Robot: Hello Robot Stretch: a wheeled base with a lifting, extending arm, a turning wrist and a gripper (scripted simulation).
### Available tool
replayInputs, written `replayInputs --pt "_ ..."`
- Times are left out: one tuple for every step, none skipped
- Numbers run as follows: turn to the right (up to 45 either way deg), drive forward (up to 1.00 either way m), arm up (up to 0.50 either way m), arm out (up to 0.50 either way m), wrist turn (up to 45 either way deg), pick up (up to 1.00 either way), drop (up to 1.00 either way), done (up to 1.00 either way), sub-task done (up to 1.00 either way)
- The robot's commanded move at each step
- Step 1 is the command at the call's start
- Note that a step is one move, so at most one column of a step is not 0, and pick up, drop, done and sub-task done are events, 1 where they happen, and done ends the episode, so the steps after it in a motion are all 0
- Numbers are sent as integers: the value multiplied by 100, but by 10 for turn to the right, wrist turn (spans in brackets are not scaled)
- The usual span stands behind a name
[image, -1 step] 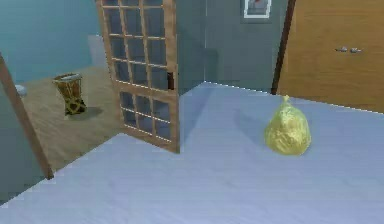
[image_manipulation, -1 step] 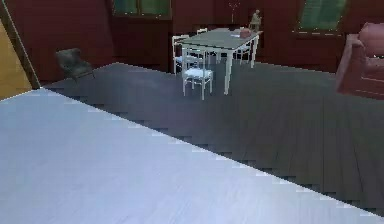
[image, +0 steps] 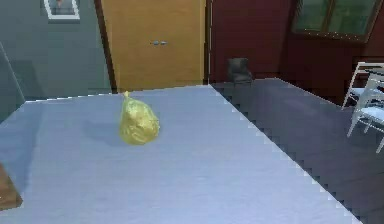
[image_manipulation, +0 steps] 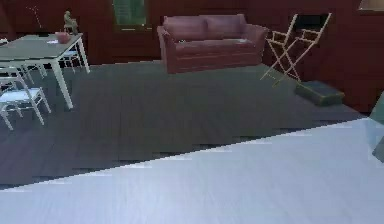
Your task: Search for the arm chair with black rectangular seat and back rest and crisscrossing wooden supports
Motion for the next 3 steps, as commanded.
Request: replayInputs --pt "450 0 0 0 0 0 0 0 0" --pt "450 0 0 0 0 0 0 0 0" --pt "300 0 0 0 0 0 0 0 0"
